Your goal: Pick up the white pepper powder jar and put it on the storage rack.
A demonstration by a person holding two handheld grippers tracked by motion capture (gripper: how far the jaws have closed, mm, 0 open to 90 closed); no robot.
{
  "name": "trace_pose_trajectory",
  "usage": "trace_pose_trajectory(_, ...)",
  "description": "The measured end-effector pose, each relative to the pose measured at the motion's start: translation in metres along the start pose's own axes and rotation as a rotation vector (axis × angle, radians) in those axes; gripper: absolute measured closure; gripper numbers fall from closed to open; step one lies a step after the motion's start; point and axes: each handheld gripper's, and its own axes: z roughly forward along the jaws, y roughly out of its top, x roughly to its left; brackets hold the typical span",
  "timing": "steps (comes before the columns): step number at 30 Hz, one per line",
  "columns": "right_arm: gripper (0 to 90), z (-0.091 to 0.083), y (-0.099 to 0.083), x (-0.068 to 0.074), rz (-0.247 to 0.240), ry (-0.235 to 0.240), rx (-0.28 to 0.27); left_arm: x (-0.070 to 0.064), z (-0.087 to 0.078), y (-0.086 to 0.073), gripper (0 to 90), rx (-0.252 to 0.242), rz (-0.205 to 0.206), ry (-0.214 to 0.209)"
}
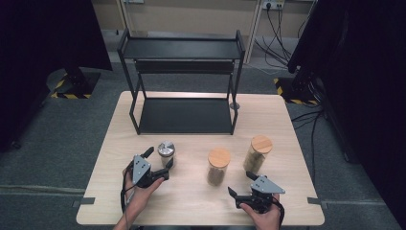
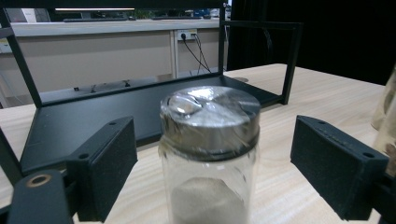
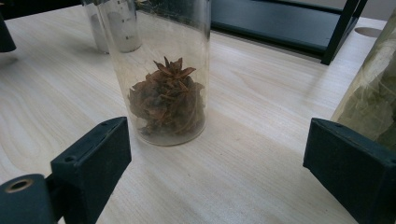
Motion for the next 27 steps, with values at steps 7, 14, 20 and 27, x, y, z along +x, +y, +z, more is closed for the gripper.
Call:
trace_pose_trajectory(7, 7.7, 0.000, 0.000, 0.000, -0.001, 0.000, -0.001, 0.003, 0.010, 0.003, 16.3, -0.010, -0.008, 0.019)
trace_pose_trajectory(14, 7.7, 0.000, 0.000, 0.000, 0.002, 0.000, 0.003, 0.000, 0.019, 0.001, 20.9, 0.000, 0.008, -0.006)
trace_pose_trajectory(20, 7.8, 0.000, 0.000, 0.000, 0.005, 0.002, 0.004, 0.001, 0.022, 0.000, 26.8, -0.002, 0.009, 0.005)
trace_pose_trajectory(27, 7.8, 0.000, 0.000, 0.000, 0.007, 0.002, 0.007, 0.001, 0.025, -0.003, 33.2, -0.002, 0.014, -0.008)
